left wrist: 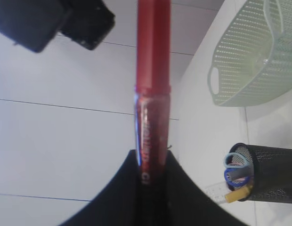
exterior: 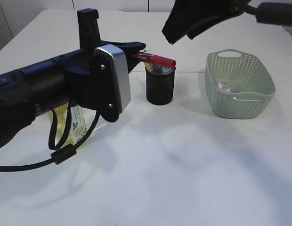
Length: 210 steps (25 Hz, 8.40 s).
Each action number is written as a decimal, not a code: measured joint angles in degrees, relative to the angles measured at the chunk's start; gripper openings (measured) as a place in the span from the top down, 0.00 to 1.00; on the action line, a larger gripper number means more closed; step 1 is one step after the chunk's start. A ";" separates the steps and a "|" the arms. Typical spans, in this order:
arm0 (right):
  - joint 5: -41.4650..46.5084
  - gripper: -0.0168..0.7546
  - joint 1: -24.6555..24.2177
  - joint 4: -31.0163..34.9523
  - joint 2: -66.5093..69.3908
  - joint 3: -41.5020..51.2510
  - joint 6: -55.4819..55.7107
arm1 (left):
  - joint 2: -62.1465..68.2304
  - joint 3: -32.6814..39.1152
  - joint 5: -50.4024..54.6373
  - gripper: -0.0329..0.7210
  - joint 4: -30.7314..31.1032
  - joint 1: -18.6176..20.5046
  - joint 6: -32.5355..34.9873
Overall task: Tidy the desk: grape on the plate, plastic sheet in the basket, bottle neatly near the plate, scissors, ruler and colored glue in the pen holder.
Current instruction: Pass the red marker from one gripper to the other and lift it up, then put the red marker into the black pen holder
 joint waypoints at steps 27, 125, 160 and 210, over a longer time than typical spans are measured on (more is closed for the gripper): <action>0.26 0.41 0.00 -30.42 0.00 0.78 15.65 | 0.00 0.00 1.94 0.87 -12.91 0.00 -50.36; -12.55 0.48 -3.26 -35.78 -8.89 34.84 26.07 | 42.62 -51.82 11.40 0.86 -19.09 2.72 -67.70; -12.55 0.48 -3.26 -35.78 -8.89 34.97 26.07 | 46.48 -59.22 15.30 0.86 -19.09 3.54 -67.70; -12.55 0.48 -3.26 -35.78 -8.89 34.97 25.73 | 40.29 -59.22 23.18 0.54 -19.09 3.54 -67.70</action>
